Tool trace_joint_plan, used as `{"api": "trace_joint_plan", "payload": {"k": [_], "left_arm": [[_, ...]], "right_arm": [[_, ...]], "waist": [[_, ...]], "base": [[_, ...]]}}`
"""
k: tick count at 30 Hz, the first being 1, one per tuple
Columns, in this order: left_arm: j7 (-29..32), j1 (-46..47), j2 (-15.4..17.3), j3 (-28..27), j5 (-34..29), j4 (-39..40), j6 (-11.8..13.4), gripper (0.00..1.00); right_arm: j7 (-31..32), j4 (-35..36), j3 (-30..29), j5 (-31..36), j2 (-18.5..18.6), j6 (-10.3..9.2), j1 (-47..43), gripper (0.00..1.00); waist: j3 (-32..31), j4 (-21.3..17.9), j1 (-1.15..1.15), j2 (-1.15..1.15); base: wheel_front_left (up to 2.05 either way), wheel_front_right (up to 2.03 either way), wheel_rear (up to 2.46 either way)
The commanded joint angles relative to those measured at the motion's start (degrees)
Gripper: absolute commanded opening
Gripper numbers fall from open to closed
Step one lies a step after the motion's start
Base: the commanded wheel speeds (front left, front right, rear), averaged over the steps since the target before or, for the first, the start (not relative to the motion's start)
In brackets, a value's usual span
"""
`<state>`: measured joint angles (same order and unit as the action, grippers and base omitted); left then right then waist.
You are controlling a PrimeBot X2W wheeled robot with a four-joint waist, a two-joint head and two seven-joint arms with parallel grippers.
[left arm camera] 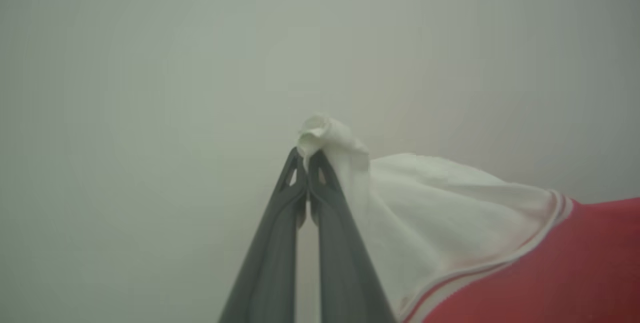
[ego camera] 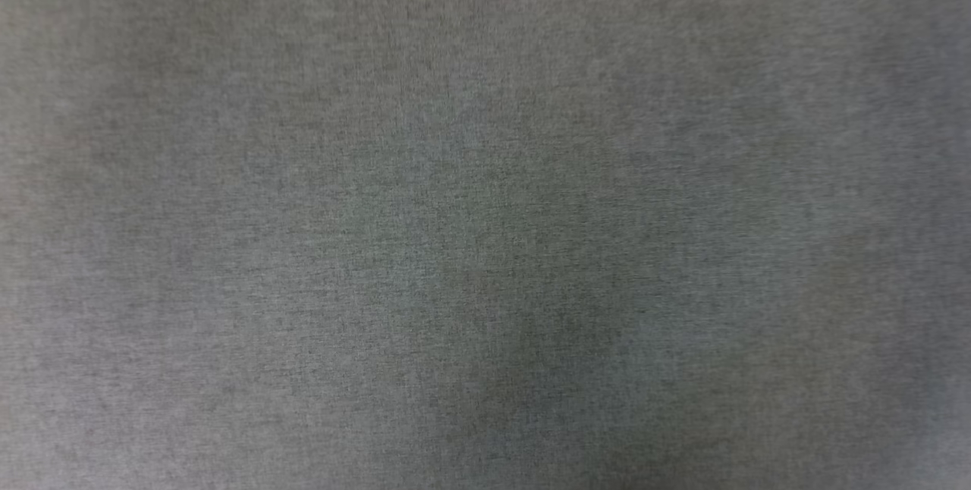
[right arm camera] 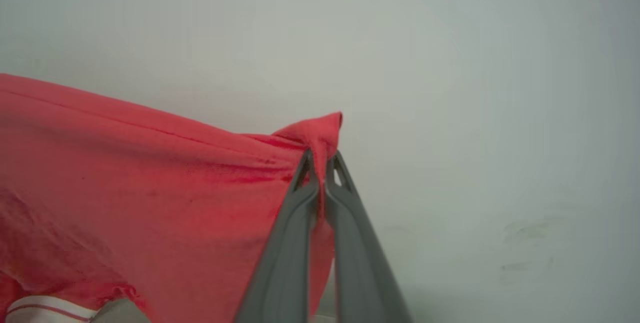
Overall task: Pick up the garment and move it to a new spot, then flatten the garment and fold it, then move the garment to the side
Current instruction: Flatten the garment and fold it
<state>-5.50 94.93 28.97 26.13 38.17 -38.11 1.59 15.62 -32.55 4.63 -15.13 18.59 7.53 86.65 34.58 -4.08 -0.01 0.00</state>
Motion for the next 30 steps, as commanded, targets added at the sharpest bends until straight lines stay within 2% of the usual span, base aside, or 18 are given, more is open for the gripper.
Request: {"api": "trace_joint_plan", "payload": {"k": [1, 2, 6, 11, 12, 19, 24, 25, 30], "left_arm": [[-0.9, -1.5, -0.5, 0.0, 0.8, -1.1, 0.1, 0.0], [-1.1, -3.2, -1.0, 0.3, 1.4, -2.3, -0.5, 0.0], [-2.2, -6.1, -2.1, 0.3, 2.8, -4.9, -1.6, 0.0], [-4.6, -13.6, -3.6, 0.2, 5.1, -7.6, -3.7, 0.0], [-5.9, -20.4, -4.1, -0.1, 7.1, -8.4, -4.8, 0.0], [-7.4, -39.8, -3.1, -0.4, 10.7, -6.3, -5.9, 0.0], [-7.9, -55.2, -1.3, -1.4, 13.1, -1.1, -3.3, 0.0], [-7.0, -64.6, -0.3, -1.5, 14.6, 3.7, -1.0, 0.0], [-5.8, -79.9, 2.1, -3.0, 17.5, 14.1, 4.8, 0.0]], "right_arm": [[-1.4, -2.8, 2.0, -0.8, 0.0, -0.08, 1.8, 0.0], [-2.9, -5.9, 3.8, -1.7, -0.2, -0.08, 2.1, 0.0], [-4.4, -10.1, 6.0, -2.8, -0.6, -0.08, 1.3, 0.0], [-6.2, -14.0, 10.1, -5.3, -1.0, -0.07, -4.6, 0.0], [-7.7, -14.7, 12.3, -7.5, -1.0, -0.07, -10.4, 0.0], [-10.8, -12.1, 17.0, -13.2, 0.6, -0.07, -27.6, 0.0], [-11.0, -8.2, 18.8, -16.3, 3.2, -0.09, -40.0, 0.0], [-10.7, -5.3, 18.3, -17.2, 4.9, -0.1, -47.4, 0.0], [-8.8, 0.3, 15.6, -17.7, 6.2, -0.11, -59.8, 0.0]], "waist": [[2.6, 0.7, 0.01, 0.0], [3.2, 1.0, 0.01, 0.0], [2.9, 1.6, 0.01, 0.0], [-1.7, 2.2, 0.01, 0.0], [-6.0, 2.4, 0.01, 0.0], [-17.0, 2.6, 0.01, 0.0], [-23.6, 2.4, 0.01, 0.0], [-27.0, 2.7, 0.01, 0.0], [-31.5, 2.5, 0.01, 0.0]], "base": [[0.0, 0.0, 0.0], [0.0, 0.0, 0.0], [0.0, 0.0, 0.0], [0.0, 0.0, 0.0], [0.0, 0.0, 0.0], [0.0, 0.0, 0.0], [0.0, 0.0, 0.0], [0.0, 0.0, 0.0], [0.0, 0.0, 0.0]]}}
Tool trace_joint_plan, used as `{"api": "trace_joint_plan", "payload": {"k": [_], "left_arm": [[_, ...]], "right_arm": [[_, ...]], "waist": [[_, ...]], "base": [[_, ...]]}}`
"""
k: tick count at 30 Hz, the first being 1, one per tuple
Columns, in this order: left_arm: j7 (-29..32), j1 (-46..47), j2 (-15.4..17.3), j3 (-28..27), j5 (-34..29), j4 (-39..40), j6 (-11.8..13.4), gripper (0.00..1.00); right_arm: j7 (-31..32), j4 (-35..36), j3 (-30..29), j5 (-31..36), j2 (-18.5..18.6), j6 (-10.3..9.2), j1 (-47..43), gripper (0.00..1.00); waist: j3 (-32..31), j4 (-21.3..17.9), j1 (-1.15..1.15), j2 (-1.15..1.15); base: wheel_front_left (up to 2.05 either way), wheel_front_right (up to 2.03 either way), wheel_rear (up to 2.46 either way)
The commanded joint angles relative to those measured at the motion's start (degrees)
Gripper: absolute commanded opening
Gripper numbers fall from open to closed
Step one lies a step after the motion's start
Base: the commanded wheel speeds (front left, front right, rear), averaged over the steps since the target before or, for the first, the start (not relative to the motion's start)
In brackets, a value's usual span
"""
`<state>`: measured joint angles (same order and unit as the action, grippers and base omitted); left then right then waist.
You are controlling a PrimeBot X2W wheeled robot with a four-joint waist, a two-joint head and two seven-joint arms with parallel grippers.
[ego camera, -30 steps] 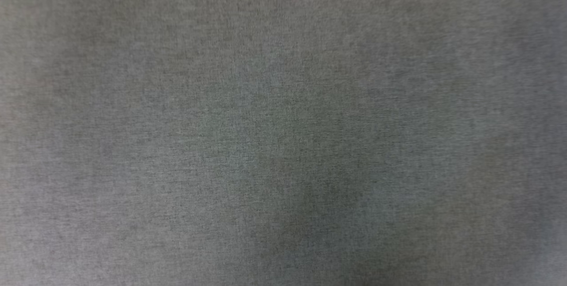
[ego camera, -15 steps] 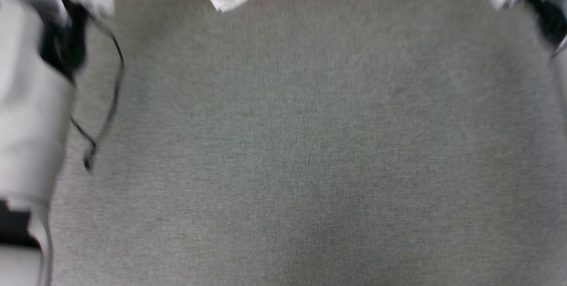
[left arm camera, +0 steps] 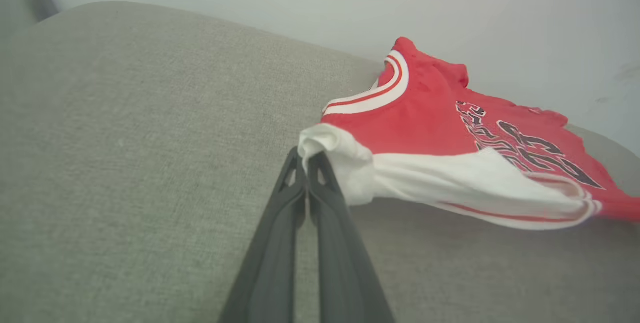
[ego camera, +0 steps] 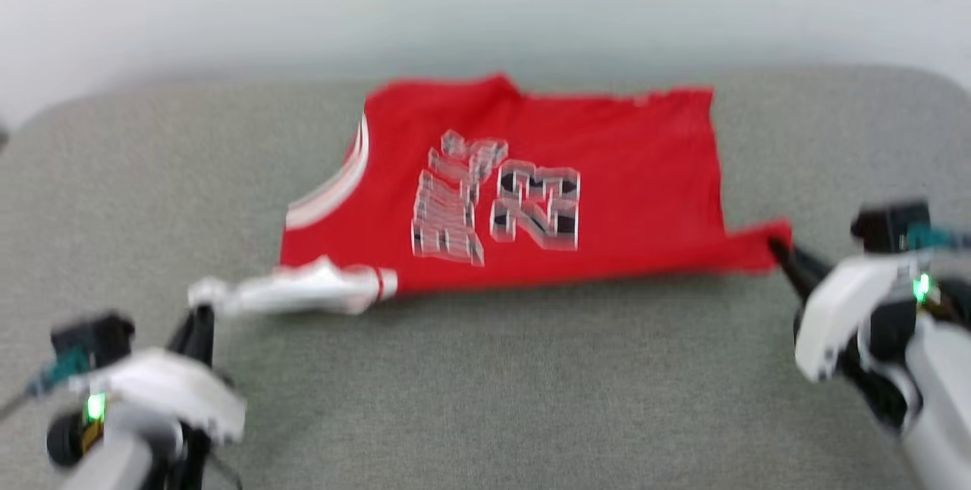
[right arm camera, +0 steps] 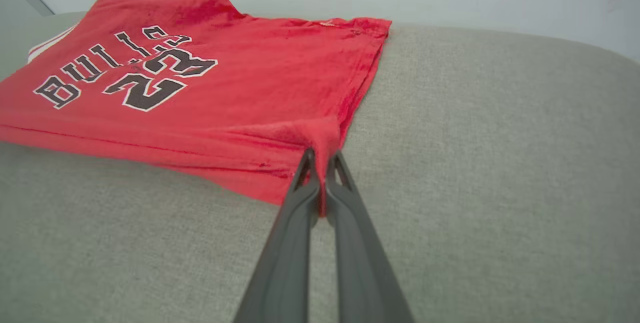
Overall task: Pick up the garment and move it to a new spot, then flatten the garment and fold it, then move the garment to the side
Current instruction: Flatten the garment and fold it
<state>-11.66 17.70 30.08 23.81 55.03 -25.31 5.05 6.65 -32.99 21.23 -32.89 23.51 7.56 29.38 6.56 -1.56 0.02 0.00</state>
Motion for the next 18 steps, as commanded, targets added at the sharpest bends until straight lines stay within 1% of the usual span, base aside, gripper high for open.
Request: {"api": "trace_joint_plan", "payload": {"k": [1, 6, 7, 10, 11, 15, 16, 18], "left_arm": [[0.7, -8.0, 2.1, -1.3, 1.4, 6.2, 4.1, 0.0], [2.7, -20.3, 4.2, -2.7, 3.5, 18.3, 11.3, 0.0], [2.7, -20.3, 4.2, -2.7, 3.5, 18.3, 11.3, 0.0], [3.9, -25.7, 5.5, -3.4, 4.4, 24.7, 14.8, 0.0], [4.3, -30.2, 6.3, -4.2, 5.3, 29.8, 17.5, 0.0], [5.1, -33.3, 7.8, -5.0, 5.5, 34.9, 19.8, 0.0], [5.4, -33.2, 8.1, -4.9, 5.2, 35.7, 19.9, 0.0], [6.1, -31.4, 8.6, -4.4, 4.8, 36.6, 19.3, 0.0]], "right_arm": [[0.9, 3.3, -3.0, 0.4, 1.5, -0.15, -7.5, 0.0], [4.3, 11.3, -8.3, 2.7, 0.0, -0.15, -19.2, 0.0], [4.3, 11.3, -8.3, 2.7, 0.0, -0.15, -19.2, 0.0], [6.7, 17.2, -12.3, 4.3, -1.6, -0.14, -25.7, 0.0], [10.4, 22.8, -16.2, 6.1, -3.3, -0.14, -31.9, 0.0], [15.6, 29.8, -19.8, 7.8, -6.0, -0.14, -37.1, 0.0], [16.6, 31.1, -20.6, 8.2, -6.7, -0.13, -37.6, 0.0], [18.7, 32.6, -21.7, 9.2, -7.9, -0.13, -38.1, 0.0]], "waist": [[-4.8, 0.1, -0.02, 0.0], [-7.4, -0.2, -0.02, 0.0], [-7.4, -0.2, -0.02, 0.0], [-7.8, -0.1, -0.02, 0.0], [-8.1, 0.0, -0.02, 0.0], [-7.8, 0.0, -0.02, 0.0], [-7.6, 0.0, -0.02, 0.0], [-7.0, 0.0, -0.02, 0.0]], "base": [[0.0, 0.0, 0.0], [0.0, 0.0, 0.0], [0.0, 0.0, 0.0], [0.0, 0.0, 0.0], [0.0, 0.0, 0.0], [0.0, 0.0, 0.0], [0.0, 0.0, 0.0], [0.0, 0.0, 0.0]]}}
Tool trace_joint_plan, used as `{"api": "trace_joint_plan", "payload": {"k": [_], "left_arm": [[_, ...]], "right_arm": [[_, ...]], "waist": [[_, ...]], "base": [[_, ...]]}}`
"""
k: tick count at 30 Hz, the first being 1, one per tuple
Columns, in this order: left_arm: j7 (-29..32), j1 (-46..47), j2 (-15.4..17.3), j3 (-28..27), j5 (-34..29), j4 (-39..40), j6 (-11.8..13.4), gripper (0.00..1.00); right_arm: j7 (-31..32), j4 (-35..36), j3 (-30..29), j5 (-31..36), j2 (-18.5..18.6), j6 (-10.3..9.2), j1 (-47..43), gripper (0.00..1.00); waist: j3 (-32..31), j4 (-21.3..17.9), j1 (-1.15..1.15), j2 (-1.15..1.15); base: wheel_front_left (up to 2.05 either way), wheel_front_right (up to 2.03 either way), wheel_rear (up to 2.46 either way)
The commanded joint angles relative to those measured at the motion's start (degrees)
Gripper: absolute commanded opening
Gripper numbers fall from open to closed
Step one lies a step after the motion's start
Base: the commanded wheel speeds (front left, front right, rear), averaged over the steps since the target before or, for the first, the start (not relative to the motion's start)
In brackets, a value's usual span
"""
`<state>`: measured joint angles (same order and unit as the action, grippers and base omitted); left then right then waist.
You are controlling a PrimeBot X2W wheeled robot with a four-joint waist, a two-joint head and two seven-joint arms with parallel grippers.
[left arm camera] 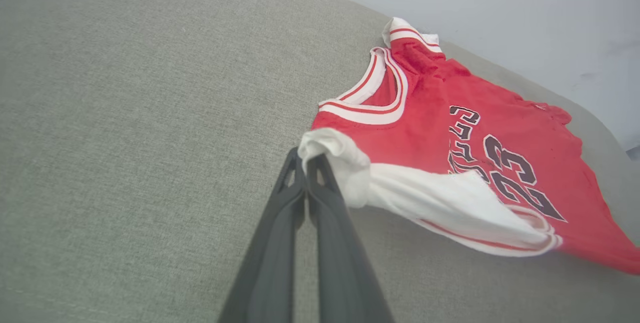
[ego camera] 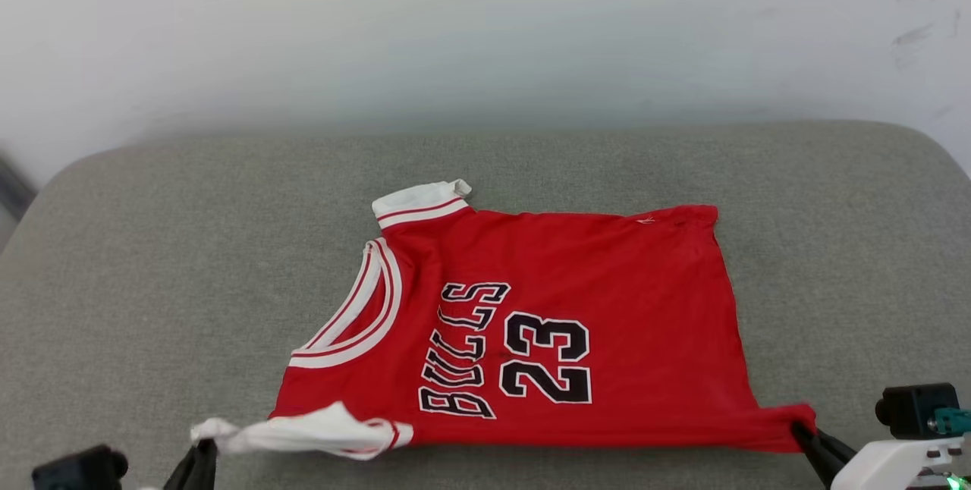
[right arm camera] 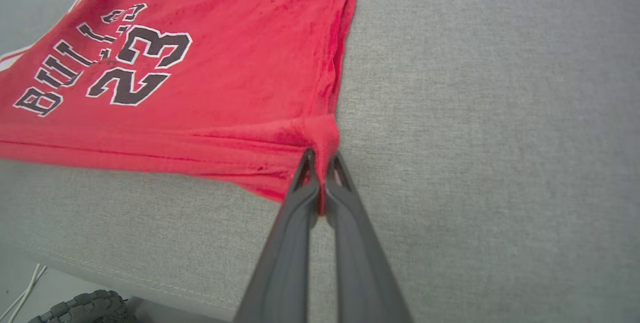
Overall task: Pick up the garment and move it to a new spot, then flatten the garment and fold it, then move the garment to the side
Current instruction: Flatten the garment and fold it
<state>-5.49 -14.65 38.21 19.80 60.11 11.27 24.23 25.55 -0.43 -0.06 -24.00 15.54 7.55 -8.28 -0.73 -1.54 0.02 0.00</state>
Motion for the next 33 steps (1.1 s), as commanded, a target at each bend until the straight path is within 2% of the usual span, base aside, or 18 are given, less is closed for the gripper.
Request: {"api": "trace_joint_plan", "payload": {"k": [1, 5, 10, 21, 22, 23, 24, 25, 26, 27, 33], "left_arm": [[0.3, 2.0, 0.5, -0.1, -0.3, 0.1, -0.3, 0.0], [1.7, 8.7, -0.5, 1.8, -1.4, -2.1, -3.2, 0.0], [3.0, 18.6, -2.8, 4.6, -3.1, -8.7, -7.4, 0.0], [2.5, 31.7, -8.6, 7.2, -3.7, -23.9, -14.2, 0.0], [2.6, 32.3, -9.1, 7.5, -3.5, -25.1, -14.8, 0.0], [2.9, 32.9, -9.7, 7.8, -3.2, -26.5, -15.3, 0.0], [3.4, 33.4, -10.2, 8.3, -2.9, -27.8, -15.8, 0.14], [3.8, 33.8, -10.7, 8.5, -2.6, -29.2, -16.4, 0.42], [4.0, 34.4, -11.1, 8.6, -2.4, -30.3, -16.9, 0.91], [4.0, 34.8, -11.5, 8.8, -2.2, -31.3, -17.3, 1.0], [3.6, 34.8, -12.6, 9.0, -1.2, -36.9, -19.0, 1.0]], "right_arm": [[0.7, 0.6, -0.6, 0.5, -0.6, -0.11, 0.3, 0.0], [3.1, 0.4, -0.7, 1.8, -1.6, -0.11, 4.6, 0.0], [3.5, -4.2, 1.6, 2.5, -1.0, -0.1, 11.6, 0.0], [-1.3, -16.6, 7.4, 1.4, 0.4, -0.09, 24.6, 0.0], [-2.1, -17.7, 7.9, 1.4, 0.4, -0.09, 25.3, 0.08], [-2.8, -18.8, 8.4, 1.4, 0.4, -0.09, 26.0, 0.28], [-3.6, -20.0, 8.7, 1.2, 0.2, -0.09, 26.5, 0.48], [-4.3, -21.2, 9.1, 1.0, 0.1, -0.1, 26.9, 1.0], [-5.2, -22.2, 9.6, 0.8, 0.1, -0.1, 27.2, 1.0], [-5.9, -23.2, 10.1, 0.6, 0.0, -0.1, 27.4, 1.0], [-12.4, -26.3, 11.8, -0.9, 0.5, -0.1, 26.5, 1.0]], "waist": [[0.7, -0.2, -0.02, 0.0], [4.0, -0.1, -0.02, 0.0], [8.2, -0.3, -0.02, 0.0], [15.4, -0.4, -0.02, 0.0], [15.8, -0.4, -0.02, 0.0], [16.0, -0.4, -0.02, 0.0], [16.3, -0.5, -0.02, 0.0], [16.4, -0.5, -0.02, 0.0], [16.5, -0.5, -0.02, 0.0], [16.5, -0.4, -0.02, 0.0], [14.3, -0.4, -0.02, 0.0]], "base": [[0.0, 0.0, 0.0], [0.0, 0.0, 0.0], [0.0, 0.0, 0.0], [0.0, 0.0, 0.0], [0.0, 0.0, 0.0], [0.0, 0.0, 0.0], [0.0, 0.0, 0.0], [0.0, 0.0, 0.0], [0.0, 0.0, 0.0], [0.0, 0.0, 0.0], [0.0, 0.0, 0.0]]}}
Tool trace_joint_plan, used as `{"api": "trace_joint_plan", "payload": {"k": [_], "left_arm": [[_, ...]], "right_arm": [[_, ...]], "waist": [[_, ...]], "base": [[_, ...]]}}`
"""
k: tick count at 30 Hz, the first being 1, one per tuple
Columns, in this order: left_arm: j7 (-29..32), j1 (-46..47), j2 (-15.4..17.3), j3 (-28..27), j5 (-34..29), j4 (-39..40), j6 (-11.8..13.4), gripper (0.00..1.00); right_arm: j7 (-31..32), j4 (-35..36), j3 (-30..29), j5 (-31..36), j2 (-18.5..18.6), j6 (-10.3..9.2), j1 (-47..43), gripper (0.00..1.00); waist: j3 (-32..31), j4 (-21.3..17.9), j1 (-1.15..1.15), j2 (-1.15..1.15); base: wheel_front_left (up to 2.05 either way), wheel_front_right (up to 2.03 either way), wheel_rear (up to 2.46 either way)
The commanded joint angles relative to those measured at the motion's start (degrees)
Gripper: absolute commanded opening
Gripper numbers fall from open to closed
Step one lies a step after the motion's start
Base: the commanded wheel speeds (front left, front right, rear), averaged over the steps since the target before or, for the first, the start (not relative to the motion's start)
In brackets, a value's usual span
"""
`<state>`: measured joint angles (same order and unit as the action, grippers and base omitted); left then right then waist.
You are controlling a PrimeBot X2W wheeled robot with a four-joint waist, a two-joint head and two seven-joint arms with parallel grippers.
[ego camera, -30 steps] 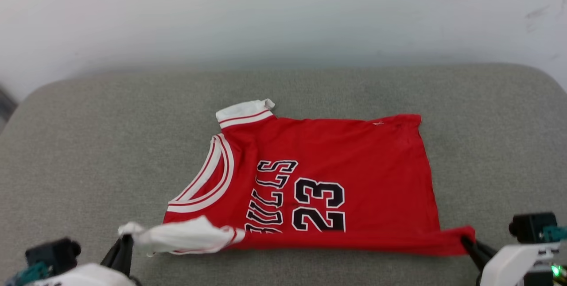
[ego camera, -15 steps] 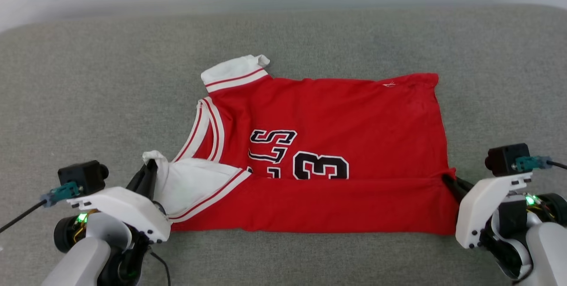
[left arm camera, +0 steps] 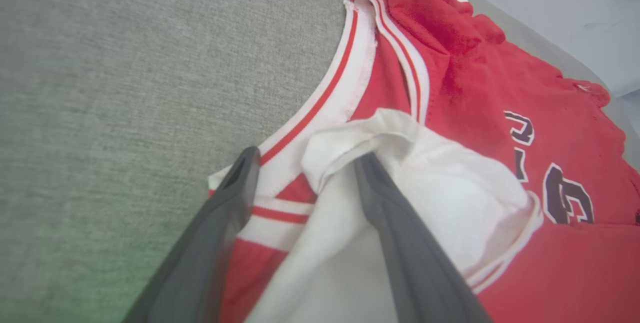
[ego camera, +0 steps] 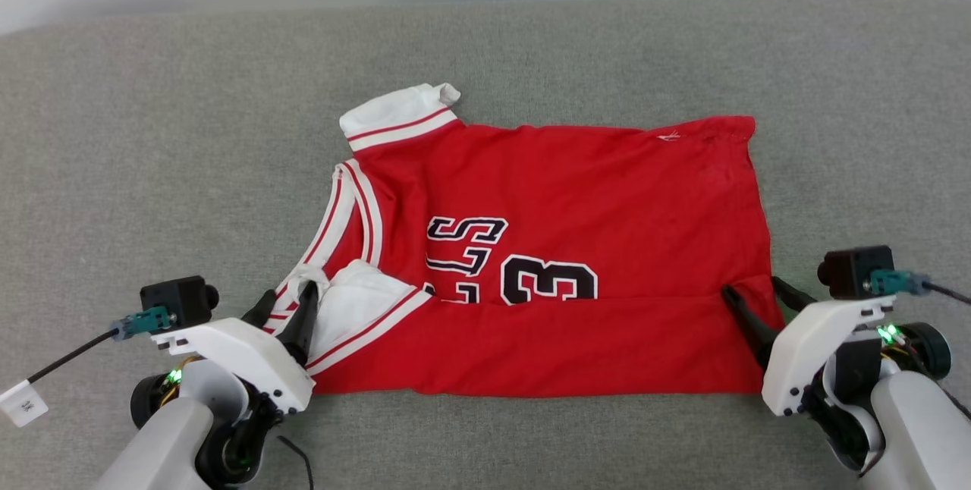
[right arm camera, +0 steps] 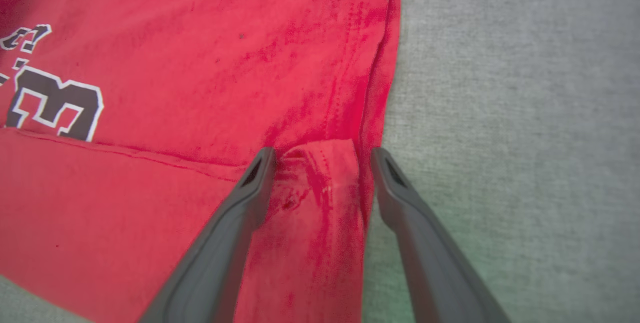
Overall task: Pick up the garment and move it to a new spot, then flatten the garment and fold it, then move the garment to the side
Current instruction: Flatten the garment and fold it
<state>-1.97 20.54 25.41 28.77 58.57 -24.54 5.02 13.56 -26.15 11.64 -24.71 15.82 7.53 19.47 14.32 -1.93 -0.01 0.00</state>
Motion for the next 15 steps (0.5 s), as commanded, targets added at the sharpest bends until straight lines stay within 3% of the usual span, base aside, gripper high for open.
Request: {"api": "trace_joint_plan", "payload": {"k": [1, 7, 15], "left_arm": [[-0.1, -0.5, 0.4, -0.1, 0.3, -1.6, 0.1, 1.0], [0.9, -1.1, 2.6, -0.1, 0.3, -2.0, -0.8, 1.0], [10.0, -3.2, 10.0, 0.1, 1.2, 5.0, 2.1, 1.0]], "right_arm": [[-2.0, -0.5, 0.3, -0.3, 0.4, -0.07, -1.4, 1.0], [-12.0, 1.9, 0.0, 0.2, 0.9, -0.07, -3.7, 1.0], [-19.5, 10.1, -4.5, 4.3, -0.3, -0.06, -7.0, 1.0]], "waist": [[-1.4, 0.0, 0.01, 0.0], [-6.4, -0.3, 0.01, 0.0], [-10.9, -2.0, 0.01, 0.0]], "base": [[0.0, 0.0, 0.0], [0.0, 0.0, 0.0], [0.0, 0.0, 0.0]]}}
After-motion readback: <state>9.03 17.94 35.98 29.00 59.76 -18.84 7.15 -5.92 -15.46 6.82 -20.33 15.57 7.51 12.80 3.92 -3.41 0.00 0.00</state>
